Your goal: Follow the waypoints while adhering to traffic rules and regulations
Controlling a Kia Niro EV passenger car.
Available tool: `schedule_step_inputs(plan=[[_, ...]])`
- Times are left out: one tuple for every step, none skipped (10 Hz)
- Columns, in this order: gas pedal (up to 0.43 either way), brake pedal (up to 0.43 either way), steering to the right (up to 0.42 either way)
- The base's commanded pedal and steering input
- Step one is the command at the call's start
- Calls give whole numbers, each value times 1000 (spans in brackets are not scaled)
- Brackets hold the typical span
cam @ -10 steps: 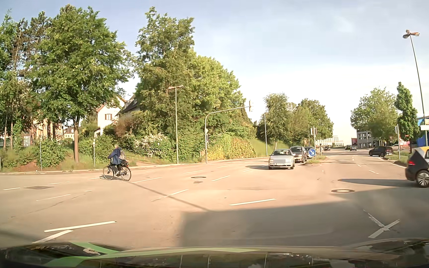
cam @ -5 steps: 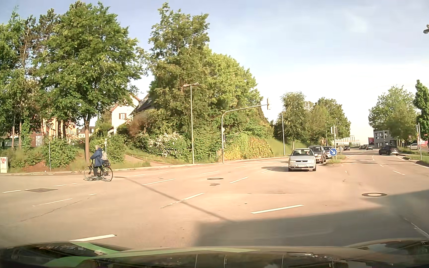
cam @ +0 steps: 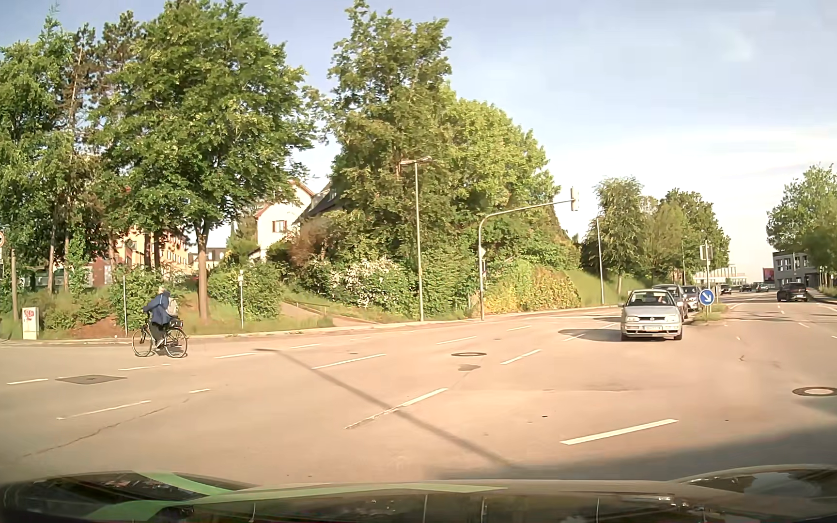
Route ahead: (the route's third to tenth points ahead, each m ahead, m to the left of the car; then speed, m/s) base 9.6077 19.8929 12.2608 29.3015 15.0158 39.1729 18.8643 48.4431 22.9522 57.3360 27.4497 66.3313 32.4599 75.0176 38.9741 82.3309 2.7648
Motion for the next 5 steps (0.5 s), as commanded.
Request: schedule_step_inputs(plan=[[138,0,-279],[150,0,-282],[169,0,-282],[177,0,-282],[197,0,-282]])
